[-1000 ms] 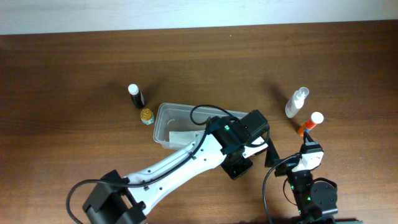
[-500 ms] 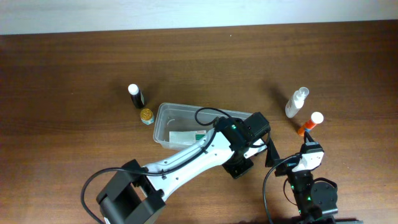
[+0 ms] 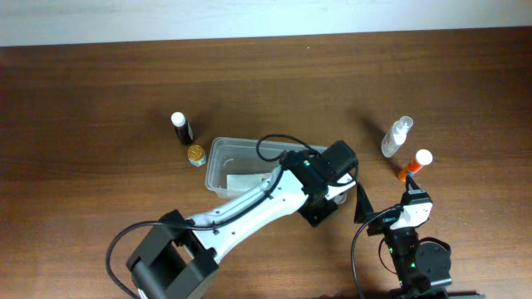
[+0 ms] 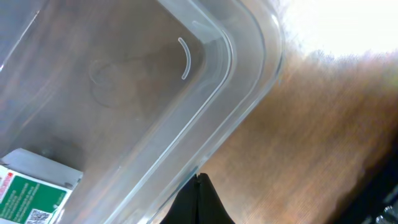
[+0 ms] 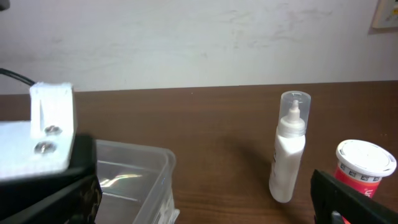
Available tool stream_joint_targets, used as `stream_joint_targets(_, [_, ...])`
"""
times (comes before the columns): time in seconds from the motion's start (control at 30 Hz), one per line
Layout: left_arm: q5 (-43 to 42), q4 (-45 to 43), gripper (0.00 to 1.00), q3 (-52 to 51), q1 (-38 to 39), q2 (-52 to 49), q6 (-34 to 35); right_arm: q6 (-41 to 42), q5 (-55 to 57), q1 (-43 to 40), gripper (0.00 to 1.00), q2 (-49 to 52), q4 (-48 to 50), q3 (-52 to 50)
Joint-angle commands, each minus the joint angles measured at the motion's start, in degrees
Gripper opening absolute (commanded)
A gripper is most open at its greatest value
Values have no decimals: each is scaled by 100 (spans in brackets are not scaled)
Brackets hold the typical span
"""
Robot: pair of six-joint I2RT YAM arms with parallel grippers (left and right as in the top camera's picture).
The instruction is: Pack container
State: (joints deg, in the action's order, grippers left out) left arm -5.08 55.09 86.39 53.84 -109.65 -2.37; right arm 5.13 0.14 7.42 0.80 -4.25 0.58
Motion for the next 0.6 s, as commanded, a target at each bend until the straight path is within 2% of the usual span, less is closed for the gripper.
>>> stream_joint_targets(0.0, [68, -63, 0, -33, -118, -83, 11, -24, -11, -42, 98, -44, -31, -26])
stream_joint_targets(0.57, [144, -369, 0, -31, -350, -83, -68, -24, -11, -42, 98, -44, -31, -26])
